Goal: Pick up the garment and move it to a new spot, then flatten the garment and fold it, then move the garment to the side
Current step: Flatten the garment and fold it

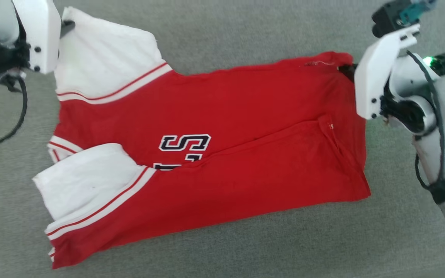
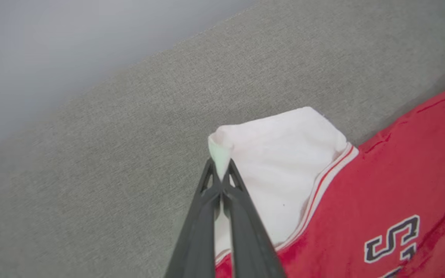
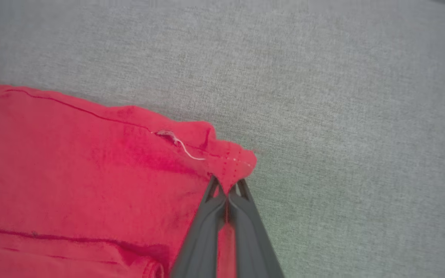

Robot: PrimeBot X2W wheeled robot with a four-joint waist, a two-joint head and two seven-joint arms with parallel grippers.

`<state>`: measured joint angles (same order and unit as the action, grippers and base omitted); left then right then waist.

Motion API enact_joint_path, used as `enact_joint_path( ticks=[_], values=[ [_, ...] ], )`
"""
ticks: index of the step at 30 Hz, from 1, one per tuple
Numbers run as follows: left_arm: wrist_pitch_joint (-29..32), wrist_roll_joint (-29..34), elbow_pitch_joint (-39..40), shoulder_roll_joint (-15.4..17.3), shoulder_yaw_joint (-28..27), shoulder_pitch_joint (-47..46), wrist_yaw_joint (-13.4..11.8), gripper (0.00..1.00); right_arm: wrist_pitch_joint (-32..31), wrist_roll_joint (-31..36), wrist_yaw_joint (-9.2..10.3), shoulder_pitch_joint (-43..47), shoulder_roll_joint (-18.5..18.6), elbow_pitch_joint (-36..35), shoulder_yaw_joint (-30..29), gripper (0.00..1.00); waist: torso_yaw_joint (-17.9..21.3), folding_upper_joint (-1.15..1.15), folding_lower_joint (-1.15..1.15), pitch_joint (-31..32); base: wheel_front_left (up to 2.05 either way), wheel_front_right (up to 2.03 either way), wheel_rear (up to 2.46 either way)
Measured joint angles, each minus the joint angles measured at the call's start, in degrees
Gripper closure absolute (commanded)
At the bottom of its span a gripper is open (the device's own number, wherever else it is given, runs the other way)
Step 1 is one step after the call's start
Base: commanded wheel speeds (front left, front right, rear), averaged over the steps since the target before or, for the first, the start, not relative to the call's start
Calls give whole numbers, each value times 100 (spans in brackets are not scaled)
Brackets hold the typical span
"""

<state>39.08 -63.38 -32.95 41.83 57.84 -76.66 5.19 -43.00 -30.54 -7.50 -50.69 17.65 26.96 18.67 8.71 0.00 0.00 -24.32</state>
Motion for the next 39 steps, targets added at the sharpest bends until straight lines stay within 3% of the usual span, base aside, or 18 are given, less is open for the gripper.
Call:
enact_joint_path(
  ticks=[4,12,13,19,25,29,30,31,32,33,34,35,39],
  values=[
    [182,-45,633,232,53,254,-208,100,149,-77,0,346,167,-369,-94,100,-119,0,0,226,0,0,0],
    [513,-189,2516,1033,94,912,-1026,100,121,-177,0,1209,550,-1449,-246,100,-340,0,0,583,0,0,0],
    [513,-189,2516,1033,94,912,-1026,100,121,-177,0,1209,550,-1449,-246,100,-340,0,0,583,0,0,0],
    [589,-490,4050,1680,93,1599,-1791,100,-148,-258,0,2042,802,-2392,-523,100,-456,0,0,727,0,0,0],
    [467,-792,5197,2183,267,2475,-2488,100,-450,-318,0,3038,784,-2985,-1007,100,-542,0,0,764,0,0,0],
    [277,-988,5213,2224,405,2939,-2582,100,-498,-271,1,3329,641,-2930,-1132,100,-545,0,0,770,0,0,0],
    [238,-1059,5126,2205,452,3038,-2579,100,-498,-269,0,3380,583,-2867,-1131,93,-545,0,0,782,0,0,0],
    [200,-1069,5043,2178,503,3129,-2540,100,-487,-249,0,3415,534,-2814,-1118,69,-545,0,0,792,0,0,0],
    [133,-1090,4922,2129,528,3216,-2503,83,-453,-220,0,3422,499,-2757,-1099,55,-545,0,0,802,0,0,0],
    [47,-1123,4782,2062,543,3285,-2473,66,-413,-202,0,3422,471,-2692,-1080,0,-546,0,0,815,0,0,0],
    [-41,-1121,4668,1997,555,3328,-2401,43,-398,-197,0,3421,447,-2624,-1076,0,-547,0,0,829,0,0,0],
    [-159,-1125,4530,1938,546,3367,-2342,0,-396,-197,0,3422,425,-2557,-1059,0,-548,0,0,845,0,0,0],
    [-545,-1162,4214,1826,487,3499,-2196,0,-386,-199,0,3426,419,-2557,-1048,0,-559,0,0,946,0,0,0]
  ],
)
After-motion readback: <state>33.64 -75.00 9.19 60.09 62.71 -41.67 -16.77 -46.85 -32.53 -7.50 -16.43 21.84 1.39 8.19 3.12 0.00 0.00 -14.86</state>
